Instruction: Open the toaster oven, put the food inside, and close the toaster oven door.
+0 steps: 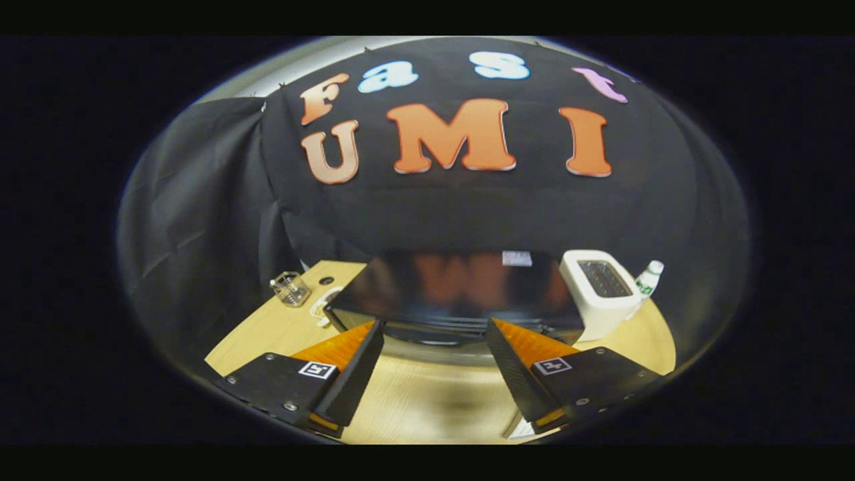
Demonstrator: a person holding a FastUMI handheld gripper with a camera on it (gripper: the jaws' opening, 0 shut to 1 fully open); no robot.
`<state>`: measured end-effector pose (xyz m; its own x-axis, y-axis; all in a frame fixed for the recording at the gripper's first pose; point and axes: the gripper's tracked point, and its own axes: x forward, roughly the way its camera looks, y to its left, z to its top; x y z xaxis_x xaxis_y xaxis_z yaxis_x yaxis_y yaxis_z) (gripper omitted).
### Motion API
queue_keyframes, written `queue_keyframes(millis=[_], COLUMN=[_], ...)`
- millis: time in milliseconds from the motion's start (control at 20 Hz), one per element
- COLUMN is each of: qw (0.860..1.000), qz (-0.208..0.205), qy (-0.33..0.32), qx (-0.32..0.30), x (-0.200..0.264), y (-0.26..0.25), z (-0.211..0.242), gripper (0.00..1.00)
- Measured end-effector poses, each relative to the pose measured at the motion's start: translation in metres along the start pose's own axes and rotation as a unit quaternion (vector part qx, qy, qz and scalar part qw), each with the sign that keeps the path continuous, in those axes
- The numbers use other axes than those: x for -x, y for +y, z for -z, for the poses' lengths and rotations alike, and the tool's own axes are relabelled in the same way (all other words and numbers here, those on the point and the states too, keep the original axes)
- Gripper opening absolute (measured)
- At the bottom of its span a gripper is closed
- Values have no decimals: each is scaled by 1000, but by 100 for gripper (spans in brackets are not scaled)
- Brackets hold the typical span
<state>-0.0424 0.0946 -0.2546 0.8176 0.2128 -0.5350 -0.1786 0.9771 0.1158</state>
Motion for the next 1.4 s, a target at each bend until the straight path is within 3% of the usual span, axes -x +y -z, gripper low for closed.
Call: queue_keyframes(millis=[350, 600, 800, 1200, 1400], qw=[987, 974, 963, 950, 951], qz=[17, 78, 128, 146, 152], qy=[-160, -207, -228, -266, -262], qx=[29, 50, 64, 68, 55], x=[49, 79, 104, 138, 139], y=[-34, -82, -114, -134, -143], z=[-119, -172, -199, -228, -228], gripper=[96, 97, 97, 98, 98])
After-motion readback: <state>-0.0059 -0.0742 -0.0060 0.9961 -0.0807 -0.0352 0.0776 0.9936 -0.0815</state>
